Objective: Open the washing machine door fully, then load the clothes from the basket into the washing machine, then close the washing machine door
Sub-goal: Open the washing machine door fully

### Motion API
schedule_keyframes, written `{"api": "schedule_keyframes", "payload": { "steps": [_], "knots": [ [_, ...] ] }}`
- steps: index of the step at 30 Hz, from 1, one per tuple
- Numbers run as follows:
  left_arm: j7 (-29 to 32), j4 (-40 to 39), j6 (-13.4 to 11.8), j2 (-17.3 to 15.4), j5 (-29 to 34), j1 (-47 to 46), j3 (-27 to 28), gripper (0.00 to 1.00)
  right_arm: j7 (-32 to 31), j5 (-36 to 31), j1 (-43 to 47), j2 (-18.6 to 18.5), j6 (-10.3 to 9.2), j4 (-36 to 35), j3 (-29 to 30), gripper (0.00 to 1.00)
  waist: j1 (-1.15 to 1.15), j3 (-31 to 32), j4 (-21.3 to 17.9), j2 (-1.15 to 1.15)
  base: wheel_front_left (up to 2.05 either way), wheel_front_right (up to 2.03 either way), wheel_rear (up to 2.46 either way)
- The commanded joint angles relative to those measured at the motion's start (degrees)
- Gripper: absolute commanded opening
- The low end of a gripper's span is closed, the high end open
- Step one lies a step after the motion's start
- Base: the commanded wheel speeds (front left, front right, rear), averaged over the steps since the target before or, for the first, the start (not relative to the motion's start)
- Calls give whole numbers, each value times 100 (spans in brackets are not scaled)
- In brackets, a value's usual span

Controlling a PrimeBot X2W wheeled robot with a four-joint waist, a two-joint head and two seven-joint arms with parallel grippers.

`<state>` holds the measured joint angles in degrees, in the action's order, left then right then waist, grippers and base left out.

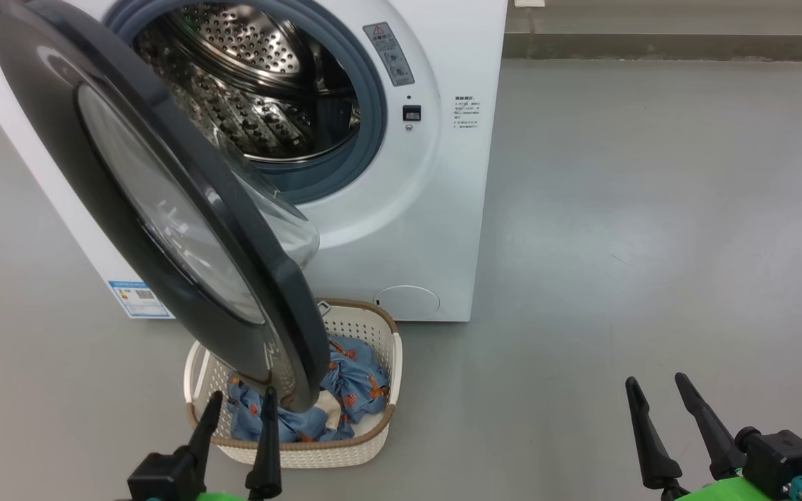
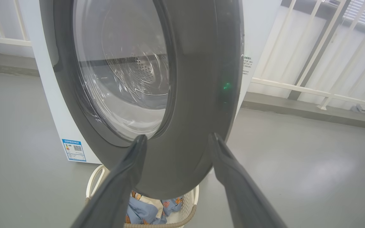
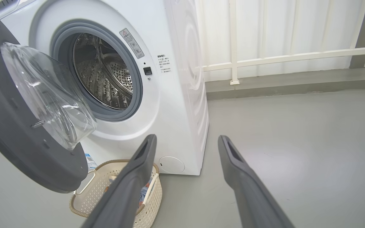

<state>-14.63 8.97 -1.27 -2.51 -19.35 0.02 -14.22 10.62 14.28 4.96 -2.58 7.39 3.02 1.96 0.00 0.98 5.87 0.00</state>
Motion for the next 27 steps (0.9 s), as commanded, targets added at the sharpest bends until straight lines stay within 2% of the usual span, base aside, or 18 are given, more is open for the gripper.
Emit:
{"api": "schedule_keyframes", "payload": {
  "steps": [1,5,6,7,8,27],
  "knots": [
    [-37,-142,-39,-37,44,-174,182,100,35,42,-97,-30,10,-118,-176,100,0,-2,-1,0,0,0,0],
    [-37,-160,-38,-37,51,-161,183,100,42,52,-96,-30,10,-108,-185,100,0,-6,-3,0,0,0,0],
    [-37,-165,-34,-37,52,-160,184,83,44,54,-95,-30,10,-105,-185,100,0,-7,-3,0,0,0,0],
    [-37,-170,-29,-37,53,-159,186,44,46,55,-95,-30,10,-102,-185,100,0,-8,-3,0,0,0,0],
    [-37,-172,-29,-37,62,-157,188,0,48,59,-95,-30,10,-101,-186,100,0,-10,-3,0,0,0,0],
    [-37,-639,-104,-37,62,-289,477,0,102,64,-120,-30,10,-29,-226,100,0,-41,-24,0,0,0,0]
  ]
}}
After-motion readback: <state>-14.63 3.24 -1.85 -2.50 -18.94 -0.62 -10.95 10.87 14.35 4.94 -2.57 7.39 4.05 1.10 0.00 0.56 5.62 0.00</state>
